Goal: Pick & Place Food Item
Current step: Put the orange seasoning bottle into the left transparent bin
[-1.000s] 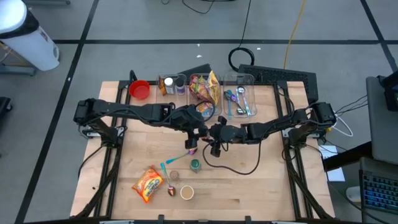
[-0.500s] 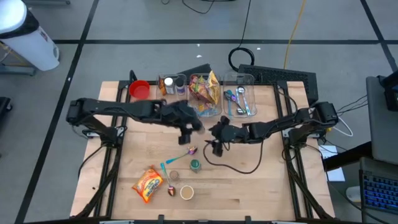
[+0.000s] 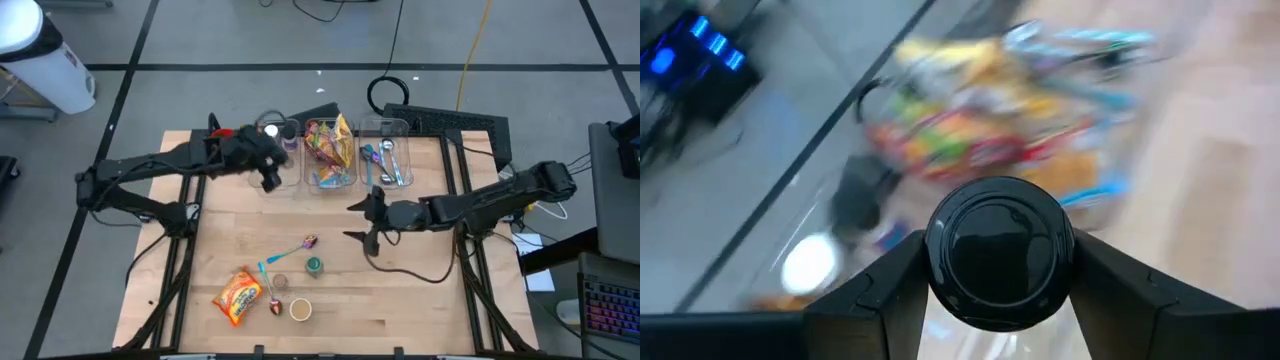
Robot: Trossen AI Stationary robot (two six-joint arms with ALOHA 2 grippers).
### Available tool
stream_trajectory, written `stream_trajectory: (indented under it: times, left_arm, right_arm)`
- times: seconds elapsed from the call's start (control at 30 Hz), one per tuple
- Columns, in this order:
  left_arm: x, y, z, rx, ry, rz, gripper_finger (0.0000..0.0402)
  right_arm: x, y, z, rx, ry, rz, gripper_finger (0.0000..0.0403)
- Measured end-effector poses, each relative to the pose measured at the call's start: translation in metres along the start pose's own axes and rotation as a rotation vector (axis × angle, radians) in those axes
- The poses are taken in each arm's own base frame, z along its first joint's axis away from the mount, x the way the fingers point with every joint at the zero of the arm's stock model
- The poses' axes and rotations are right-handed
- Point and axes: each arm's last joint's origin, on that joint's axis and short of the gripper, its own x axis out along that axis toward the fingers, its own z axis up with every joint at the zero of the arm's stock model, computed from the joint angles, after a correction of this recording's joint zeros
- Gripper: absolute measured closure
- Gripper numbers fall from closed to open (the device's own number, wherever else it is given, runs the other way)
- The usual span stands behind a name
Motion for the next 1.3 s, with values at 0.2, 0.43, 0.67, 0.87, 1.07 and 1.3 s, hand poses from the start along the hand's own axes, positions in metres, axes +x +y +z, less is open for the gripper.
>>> stream_trajectory:
  times: [0.2,0.43,0.67,0.87,1.07,1.3]
  left_arm:
    - [0.031,0.056,-0.042,-0.209,0.081,0.113,0.0197]
    - [0.056,0.085,-0.084,-0.398,0.113,0.093,0.0197]
    - [0.068,0.09,-0.112,-0.451,0.117,0.131,0.0197]
    - [0.071,0.089,-0.119,-0.457,0.122,0.162,0.0197]
    - [0.073,0.088,-0.122,-0.456,0.132,0.166,0.0197]
    - [0.09,0.089,-0.126,-0.463,0.162,0.186,0.0197]
  right_arm:
    - [-0.016,-0.005,-0.007,0.035,-0.127,0.034,0.0084]
    - [-0.019,-0.01,-0.016,0.049,-0.167,0.037,0.0085]
    - [-0.018,-0.011,-0.016,0.045,-0.167,0.031,0.0085]
    - [-0.018,-0.013,-0.016,0.051,-0.168,0.023,0.0085]
    - [-0.018,-0.013,-0.016,0.052,-0.169,0.023,0.0085]
    - [-0.018,-0.013,-0.016,0.051,-0.167,0.023,0.0085]
